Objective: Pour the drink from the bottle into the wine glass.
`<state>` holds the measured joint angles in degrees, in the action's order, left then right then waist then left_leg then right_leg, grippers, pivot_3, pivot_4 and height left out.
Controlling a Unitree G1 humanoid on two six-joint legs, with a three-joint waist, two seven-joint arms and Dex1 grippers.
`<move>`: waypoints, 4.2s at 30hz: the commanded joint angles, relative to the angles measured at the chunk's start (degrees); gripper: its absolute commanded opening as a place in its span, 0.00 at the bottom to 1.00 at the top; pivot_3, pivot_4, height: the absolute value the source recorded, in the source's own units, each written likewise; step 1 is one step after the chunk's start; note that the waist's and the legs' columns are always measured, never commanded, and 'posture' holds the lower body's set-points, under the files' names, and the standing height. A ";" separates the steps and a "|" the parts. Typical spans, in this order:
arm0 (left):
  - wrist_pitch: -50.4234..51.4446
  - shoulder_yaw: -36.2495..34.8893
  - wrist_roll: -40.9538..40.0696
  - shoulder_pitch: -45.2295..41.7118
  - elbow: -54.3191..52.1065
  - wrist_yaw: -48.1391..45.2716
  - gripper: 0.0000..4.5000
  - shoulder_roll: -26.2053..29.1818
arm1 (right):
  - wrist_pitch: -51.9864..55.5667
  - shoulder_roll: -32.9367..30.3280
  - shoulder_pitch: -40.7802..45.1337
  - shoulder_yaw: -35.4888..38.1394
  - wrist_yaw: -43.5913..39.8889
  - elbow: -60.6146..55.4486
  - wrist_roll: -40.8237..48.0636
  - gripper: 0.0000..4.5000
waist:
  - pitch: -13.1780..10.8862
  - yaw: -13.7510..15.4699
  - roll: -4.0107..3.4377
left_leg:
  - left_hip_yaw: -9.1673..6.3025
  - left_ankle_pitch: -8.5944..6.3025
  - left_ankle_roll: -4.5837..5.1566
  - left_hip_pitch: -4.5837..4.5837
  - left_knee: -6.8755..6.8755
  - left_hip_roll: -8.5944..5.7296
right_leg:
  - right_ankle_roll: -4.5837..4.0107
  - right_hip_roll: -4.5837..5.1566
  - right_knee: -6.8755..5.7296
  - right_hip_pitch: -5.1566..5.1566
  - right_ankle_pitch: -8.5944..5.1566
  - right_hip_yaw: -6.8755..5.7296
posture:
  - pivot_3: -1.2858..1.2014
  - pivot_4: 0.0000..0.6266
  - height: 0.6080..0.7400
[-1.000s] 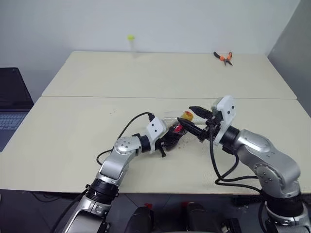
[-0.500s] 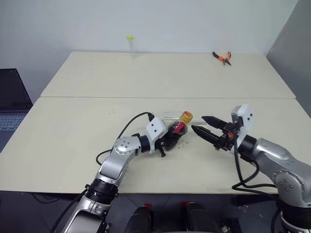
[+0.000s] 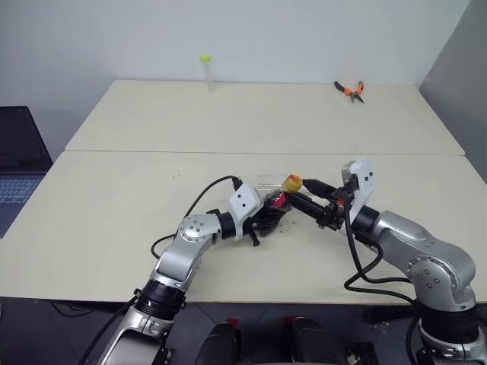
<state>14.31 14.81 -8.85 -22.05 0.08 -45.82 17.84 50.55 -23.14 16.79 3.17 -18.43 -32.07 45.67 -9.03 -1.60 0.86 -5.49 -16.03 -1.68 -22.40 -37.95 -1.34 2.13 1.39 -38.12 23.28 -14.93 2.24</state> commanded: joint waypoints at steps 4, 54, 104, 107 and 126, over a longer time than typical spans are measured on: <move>-1.42 -0.51 -0.46 -0.44 -1.93 -0.17 0.19 -0.09 | -1.45 2.51 0.98 0.91 0.53 -1.43 1.43 0.73 | 0.00 -0.02 0.00 | 0.01 0.00 0.00 0.00 0.00 0.00 | 0.00 0.00 0.00 0.00 0.00 0.01 | 0.52 0.24 1.00; -1.87 -0.22 -0.25 0.49 -2.33 0.09 0.18 -0.42 | -4.16 2.22 0.19 0.93 3.45 -6.00 7.59 0.72 | -0.01 -0.09 -0.02 | 0.00 0.00 0.00 0.00 0.01 0.02 | 0.00 -0.02 -0.01 0.02 0.00 0.00 | 0.52 0.24 1.00; -2.21 0.08 -0.14 -0.26 -1.30 -0.11 0.18 -0.80 | -6.65 -2.91 1.30 -3.74 0.99 -4.77 -8.22 0.72 | 0.00 -0.04 -0.01 | 0.01 0.00 0.00 0.01 0.00 0.01 | 0.00 -0.01 0.01 -0.01 0.00 0.01 | 0.52 0.24 1.00; -2.23 0.10 -0.10 -0.18 -1.28 -0.04 0.18 -0.83 | -6.17 -2.48 0.70 -3.56 1.01 -4.26 -8.13 0.72 | -0.01 -0.04 -0.01 | 0.01 0.00 0.00 0.01 0.00 0.01 | 0.00 -0.01 0.01 -0.01 0.00 0.01 | 0.52 0.24 1.00; -2.08 0.07 -0.06 0.20 -1.73 0.09 0.18 -0.76 | -3.05 3.38 0.25 0.36 2.21 -4.38 0.09 0.28 | -0.01 -0.05 -0.01 | 0.01 0.00 0.00 0.01 0.00 0.01 | 0.00 -0.01 0.00 -0.01 0.00 0.01 | 0.52 0.24 1.00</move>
<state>13.25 14.84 -8.83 -21.17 -0.08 -45.68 17.37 48.44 -21.11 16.37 1.10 -16.38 -34.55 42.05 -9.04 -1.64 0.84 -5.48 -16.04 -1.67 -22.39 -37.95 -1.33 2.13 1.39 -38.12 23.27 -14.93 2.25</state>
